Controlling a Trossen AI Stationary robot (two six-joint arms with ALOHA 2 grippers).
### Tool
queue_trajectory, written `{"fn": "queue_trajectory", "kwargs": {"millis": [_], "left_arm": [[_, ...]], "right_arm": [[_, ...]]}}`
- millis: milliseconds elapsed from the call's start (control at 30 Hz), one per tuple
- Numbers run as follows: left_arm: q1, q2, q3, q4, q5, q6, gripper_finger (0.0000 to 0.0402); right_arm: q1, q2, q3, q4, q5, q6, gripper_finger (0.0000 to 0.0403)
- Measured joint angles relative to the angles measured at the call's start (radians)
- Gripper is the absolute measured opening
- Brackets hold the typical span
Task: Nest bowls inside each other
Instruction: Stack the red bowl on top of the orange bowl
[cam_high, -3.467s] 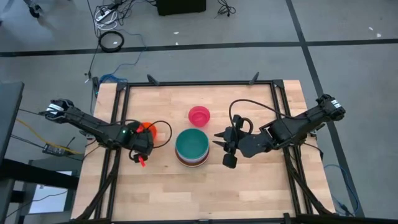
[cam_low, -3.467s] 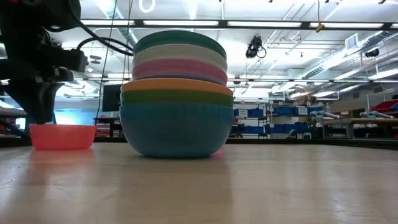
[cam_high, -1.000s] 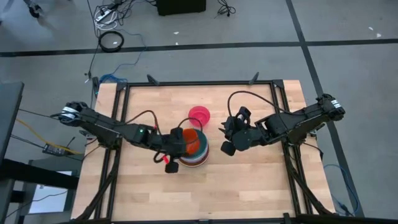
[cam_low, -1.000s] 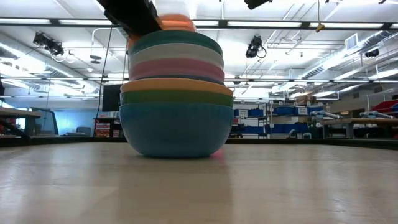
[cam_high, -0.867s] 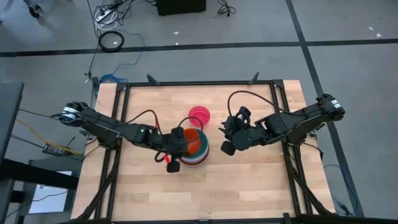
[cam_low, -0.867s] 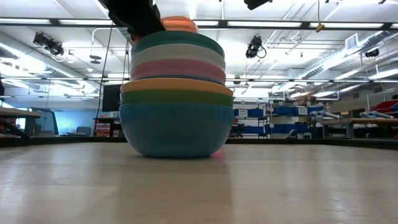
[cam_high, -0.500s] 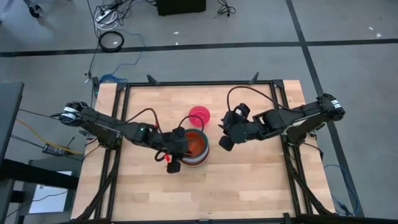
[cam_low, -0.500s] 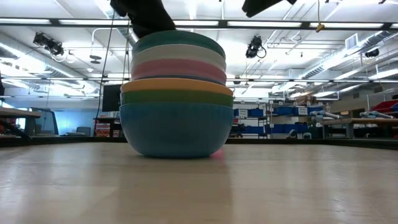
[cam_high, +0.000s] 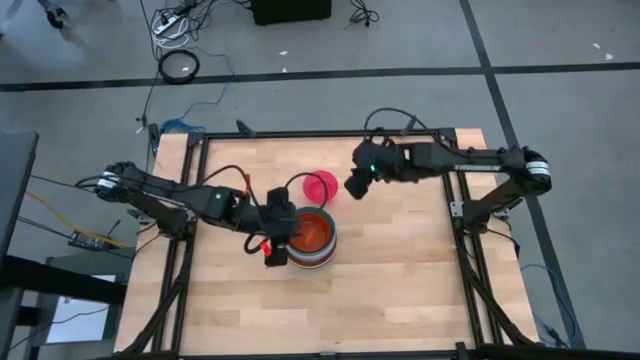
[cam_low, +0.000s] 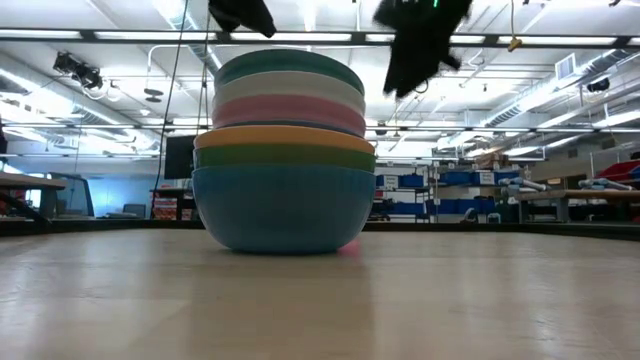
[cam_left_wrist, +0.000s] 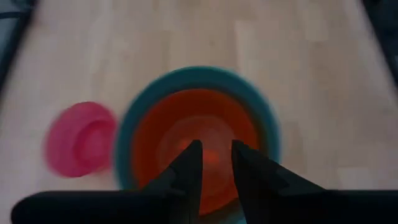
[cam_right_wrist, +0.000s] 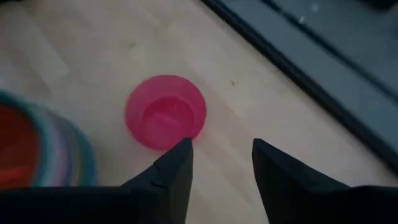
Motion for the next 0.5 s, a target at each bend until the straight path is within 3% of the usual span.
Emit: {"fn": "queue_trajectory", "kwargs": {"millis": [100,267,500], "left_arm": [[0.0,0.0,0.042,-0.077,-0.081,0.017,0.0095],[0.001,0.0,0.102,-0.17,-0.206,0.034,0.0095],[0.018,0.0,0.135,-0.202,-0.254,0.034,0.0095]], "right_arm": [[-0.108,0.001,-0.096,0.136,-0.148,-0.005,0.0178],[-0.238,0.001,-0.272,0.508,-0.415,0.03,0.0196],[-0.271,0.001,-0.429,0.735,-0.438,0.086,0.0194]]}}
